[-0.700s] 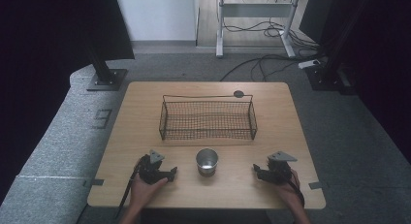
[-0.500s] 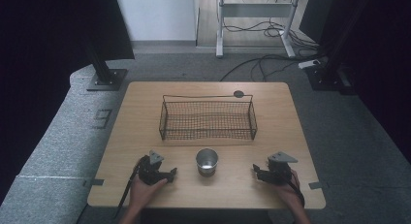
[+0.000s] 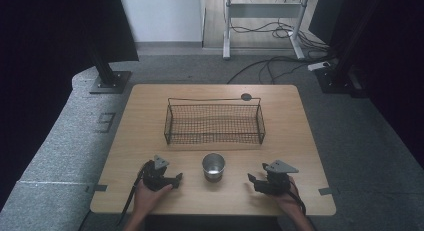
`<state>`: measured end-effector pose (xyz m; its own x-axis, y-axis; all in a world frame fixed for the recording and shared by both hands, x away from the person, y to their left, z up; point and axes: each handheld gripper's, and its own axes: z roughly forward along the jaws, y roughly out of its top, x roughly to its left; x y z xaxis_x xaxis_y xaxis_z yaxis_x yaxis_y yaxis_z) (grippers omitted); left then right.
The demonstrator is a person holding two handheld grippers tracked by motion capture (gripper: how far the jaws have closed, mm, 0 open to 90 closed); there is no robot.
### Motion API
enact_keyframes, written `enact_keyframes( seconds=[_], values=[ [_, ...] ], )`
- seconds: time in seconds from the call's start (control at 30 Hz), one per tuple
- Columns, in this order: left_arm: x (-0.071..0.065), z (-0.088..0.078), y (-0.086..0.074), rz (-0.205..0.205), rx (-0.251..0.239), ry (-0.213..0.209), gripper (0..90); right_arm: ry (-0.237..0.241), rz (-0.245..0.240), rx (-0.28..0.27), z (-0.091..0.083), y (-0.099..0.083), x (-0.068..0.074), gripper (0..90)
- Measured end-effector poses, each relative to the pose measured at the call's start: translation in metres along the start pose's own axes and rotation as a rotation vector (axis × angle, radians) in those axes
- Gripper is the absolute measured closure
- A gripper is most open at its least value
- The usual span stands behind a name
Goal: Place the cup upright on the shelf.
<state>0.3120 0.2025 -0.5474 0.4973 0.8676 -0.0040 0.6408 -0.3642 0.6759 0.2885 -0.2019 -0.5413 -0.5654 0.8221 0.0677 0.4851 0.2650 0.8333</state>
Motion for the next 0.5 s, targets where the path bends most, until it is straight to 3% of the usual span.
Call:
enact_keyframes(
  seconds=[0.33, 0.4, 0.5],
  values=[
    [0.000, 0.000, 0.000, 0.000, 0.000, 0.000, 8.4, 0.136, -0.003, -0.053, -0.003, 0.009, 0.027, 26.0],
    [0.000, 0.000, 0.000, 0.000, 0.000, 0.000, 8.4, 0.158, -0.032, -0.065, -0.002, 0.014, 0.039, 25.0],
    [0.000, 0.000, 0.000, 0.000, 0.000, 0.000, 8.4, 0.193, -0.037, -0.063, 0.003, 0.018, 0.048, 24.9]
  ],
)
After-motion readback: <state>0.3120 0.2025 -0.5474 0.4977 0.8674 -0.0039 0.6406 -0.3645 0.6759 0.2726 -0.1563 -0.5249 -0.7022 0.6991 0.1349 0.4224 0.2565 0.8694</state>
